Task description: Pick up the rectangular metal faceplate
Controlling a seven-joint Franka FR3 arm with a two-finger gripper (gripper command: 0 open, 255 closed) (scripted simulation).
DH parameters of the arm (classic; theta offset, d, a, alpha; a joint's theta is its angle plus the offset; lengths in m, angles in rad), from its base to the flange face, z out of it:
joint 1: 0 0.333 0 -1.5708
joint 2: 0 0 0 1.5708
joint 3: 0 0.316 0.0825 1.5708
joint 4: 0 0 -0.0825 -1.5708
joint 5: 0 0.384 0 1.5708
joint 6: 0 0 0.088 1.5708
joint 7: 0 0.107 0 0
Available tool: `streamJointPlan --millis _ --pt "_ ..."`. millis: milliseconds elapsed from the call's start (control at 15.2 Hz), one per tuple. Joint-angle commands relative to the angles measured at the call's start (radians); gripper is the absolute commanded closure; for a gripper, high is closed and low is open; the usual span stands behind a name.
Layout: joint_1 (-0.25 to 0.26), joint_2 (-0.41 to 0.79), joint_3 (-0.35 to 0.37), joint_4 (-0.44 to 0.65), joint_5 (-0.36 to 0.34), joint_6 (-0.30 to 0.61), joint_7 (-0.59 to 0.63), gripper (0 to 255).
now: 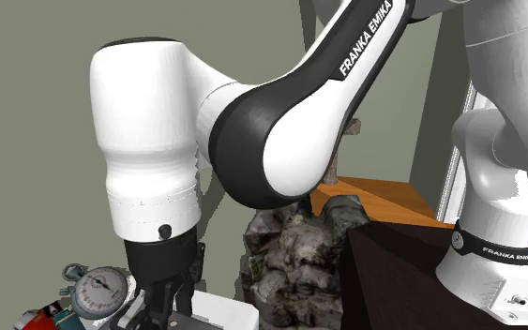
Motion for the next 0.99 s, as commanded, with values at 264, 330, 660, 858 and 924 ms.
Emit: streamJointPlan --millis 264,330,660,858,924 --pt "0.000 0.001 0.000 0.000 -0.001 0.001 0.000 255" --pt "0.000 0.001 0.000 0.000 -0.001 0.001 0.000 255" --pt "-0.005 -0.027 0.008 0.003 0.014 -0.029 -0.009 255" --pt "-0.010 -0.053 0.015 0.010 0.028 -0.060 -0.020 255" --pt "-0.012 -0.061 0.018 0.013 0.033 -0.071 -0.023 255"
